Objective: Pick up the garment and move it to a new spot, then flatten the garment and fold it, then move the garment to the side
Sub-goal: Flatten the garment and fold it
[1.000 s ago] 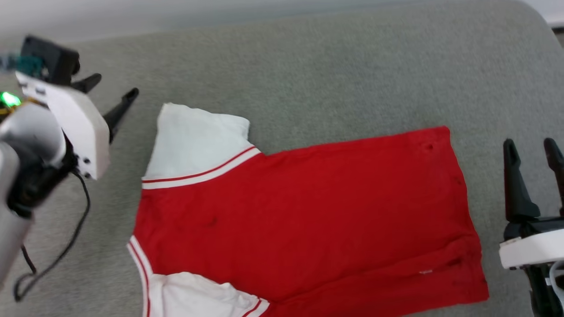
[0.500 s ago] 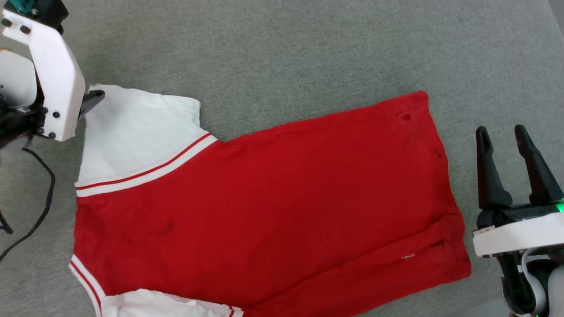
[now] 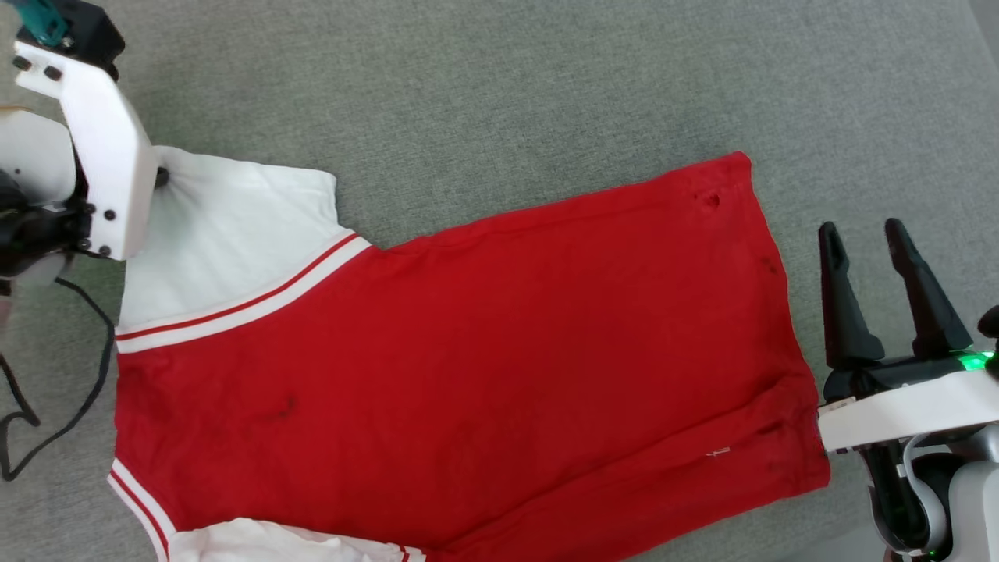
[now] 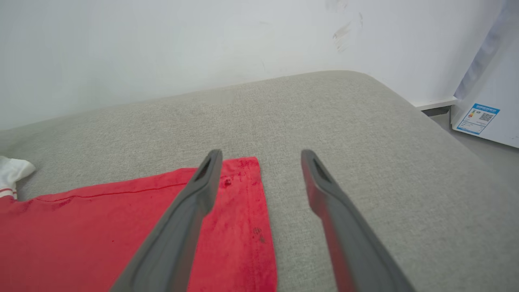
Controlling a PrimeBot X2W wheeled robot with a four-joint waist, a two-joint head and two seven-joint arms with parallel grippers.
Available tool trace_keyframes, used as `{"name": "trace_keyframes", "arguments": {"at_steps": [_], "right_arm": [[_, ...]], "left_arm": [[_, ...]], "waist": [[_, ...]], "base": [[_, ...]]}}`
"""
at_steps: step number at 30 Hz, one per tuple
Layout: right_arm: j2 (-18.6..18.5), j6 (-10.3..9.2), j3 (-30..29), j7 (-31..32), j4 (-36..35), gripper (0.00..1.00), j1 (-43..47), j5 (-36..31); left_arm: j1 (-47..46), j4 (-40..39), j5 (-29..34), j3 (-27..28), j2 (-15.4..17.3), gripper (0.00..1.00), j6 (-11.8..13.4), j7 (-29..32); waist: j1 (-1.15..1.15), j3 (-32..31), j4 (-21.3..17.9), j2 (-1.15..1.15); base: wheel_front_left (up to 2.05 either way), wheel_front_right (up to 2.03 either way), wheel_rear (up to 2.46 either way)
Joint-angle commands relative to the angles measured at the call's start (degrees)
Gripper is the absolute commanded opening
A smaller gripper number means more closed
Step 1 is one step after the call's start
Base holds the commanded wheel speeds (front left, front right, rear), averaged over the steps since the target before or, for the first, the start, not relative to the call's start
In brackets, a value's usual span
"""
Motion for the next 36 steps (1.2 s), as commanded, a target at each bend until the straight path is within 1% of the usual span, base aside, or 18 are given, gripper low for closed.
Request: {"name": "trace_keyframes", "arguments": {"at_steps": [1, 6, 10, 13, 16, 17, 21, 25, 28, 31, 36], "right_arm": [[-0.4, -0.02, 0.2, 0.0, 0.1, 1.00, -0.2, -0.2], [-2.1, -0.02, -0.3, 1.3, 0.0, 1.00, -0.5, -0.9], [-4.6, -0.02, -0.5, 5.0, -0.9, 1.00, 0.3, -1.6], [-7.5, -0.02, -0.9, 10.7, -1.4, 1.00, 1.3, -1.9], [-10.9, -0.02, -0.6, 17.5, -2.2, 1.00, 0.7, -1.4], [-12.2, -0.02, -0.2, 20.2, -2.2, 1.00, 0.4, -0.9], [-19.6, -0.03, 2.6, 31.7, -2.6, 1.00, -1.4, -0.4], [-24.4, -0.05, 4.7, 42.5, -1.2, 1.00, -5.3, 3.5], [-26.1, -0.03, 5.7, 48.7, 1.1, 1.00, -8.9, 6.5], [-27.8, -0.03, 6.1, 53.2, 4.5, 1.00, -11.7, 6.5], [-29.4, -0.03, 7.0, 57.0, 9.7, 1.00, -15.1, 5.4]], "left_arm": [[1.4, -0.2, 0.3, -0.4, -0.3, 0.00, -0.1, -0.8], [2.0, -2.7, 0.3, -0.3, -1.2, 0.00, -0.6, -5.6], [3.3, -5.4, -0.1, -0.6, -1.6, 0.00, -0.8, -9.4], [4.7, -7.9, -0.5, -1.6, -2.3, 0.00, -1.0, -11.9], [5.5, -11.3, -0.3, -2.6, -1.8, 0.00, -1.0, -13.6], [5.9, -12.6, -0.3, -3.0, -1.7, 0.00, -1.1, -14.2], [7.4, -18.3, -0.9, -3.9, -2.0, 0.00, -1.1, -16.4], [8.7, -23.2, -0.1, -4.4, -1.6, 0.00, -1.1, -18.4], [9.3, -26.4, 0.6, -4.0, -1.2, 0.00, -0.8, -19.8], [9.5, -29.1, 1.3, -4.0, -0.7, 0.00, -0.6, -20.2], [9.8, -32.4, 2.2, -4.4, -1.2, 0.00, -0.6, -21.4]], "waist": [[-0.01, -0.5, 0.6, 0.00], [-0.01, -3.6, 2.7, 0.00], [-0.01, -6.8, 5.0, 0.00], [-0.01, -9.0, 7.0, 0.00], [-0.01, -10.5, 8.7, 0.00], [-0.01, -11.0, 9.4, 0.00], [-0.01, -12.0, 12.3, 0.00], [-0.01, -11.5, 14.7, 0.00], [-0.01, -10.5, 16.3, 0.00], [-0.01, -9.3, 17.7, 0.00], [-0.01, -7.5, 20.1, 0.00]], "base": [[0.00, 0.00, 0.00], [0.00, 0.00, 0.00], [0.00, 0.00, 0.00], [0.00, 0.00, 0.00], [0.00, 0.00, 0.00], [0.00, 0.00, 0.00], [0.00, 0.00, 0.00], [0.00, 0.00, 0.00], [0.00, 0.00, 0.00], [0.00, 0.00, 0.00], [0.00, 0.00, 0.00]]}}
